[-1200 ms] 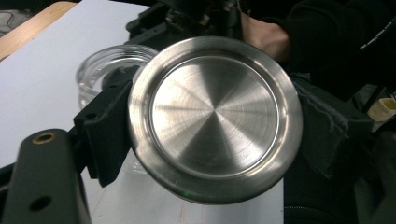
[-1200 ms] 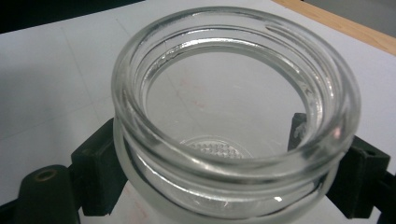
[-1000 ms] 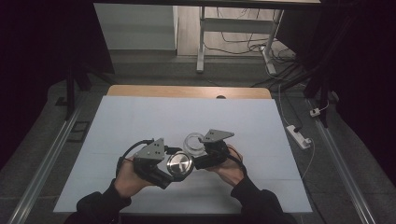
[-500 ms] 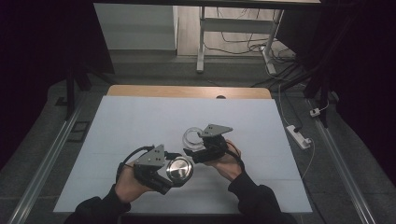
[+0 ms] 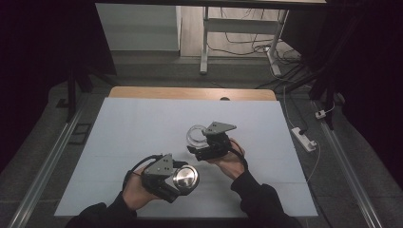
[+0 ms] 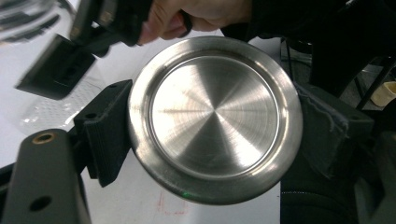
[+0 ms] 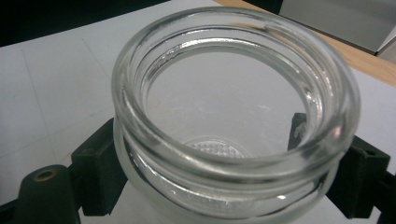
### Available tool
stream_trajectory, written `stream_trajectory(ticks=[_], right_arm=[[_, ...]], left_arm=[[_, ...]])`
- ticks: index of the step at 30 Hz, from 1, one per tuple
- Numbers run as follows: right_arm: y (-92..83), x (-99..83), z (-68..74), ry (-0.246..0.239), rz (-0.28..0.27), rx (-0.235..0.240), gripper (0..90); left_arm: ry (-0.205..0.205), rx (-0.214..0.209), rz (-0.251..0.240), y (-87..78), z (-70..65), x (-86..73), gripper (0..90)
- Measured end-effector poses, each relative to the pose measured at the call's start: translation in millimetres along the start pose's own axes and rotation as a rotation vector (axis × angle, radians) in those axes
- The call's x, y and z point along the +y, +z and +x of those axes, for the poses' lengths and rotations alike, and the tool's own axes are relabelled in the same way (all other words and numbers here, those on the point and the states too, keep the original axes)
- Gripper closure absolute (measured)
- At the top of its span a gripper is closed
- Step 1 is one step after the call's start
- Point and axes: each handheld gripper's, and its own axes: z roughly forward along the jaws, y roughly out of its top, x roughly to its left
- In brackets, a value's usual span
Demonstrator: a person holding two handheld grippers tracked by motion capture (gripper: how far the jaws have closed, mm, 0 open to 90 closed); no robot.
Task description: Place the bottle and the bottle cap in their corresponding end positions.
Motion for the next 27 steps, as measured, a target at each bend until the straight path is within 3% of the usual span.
stream_trajectory(ticks=[7,27], right_arm=[[5.9,2.0,-6.3,0.001,0.004,-0.019,14.9],[30.0,11.2,-27.4,0.021,0.009,-0.068,14.9]], left_arm=[[0.014,0.005,0.029,11.6,0.8,-5.3,19.4],[-0.025,0.017,0.075,45.1,11.5,-21.1,19.3]])
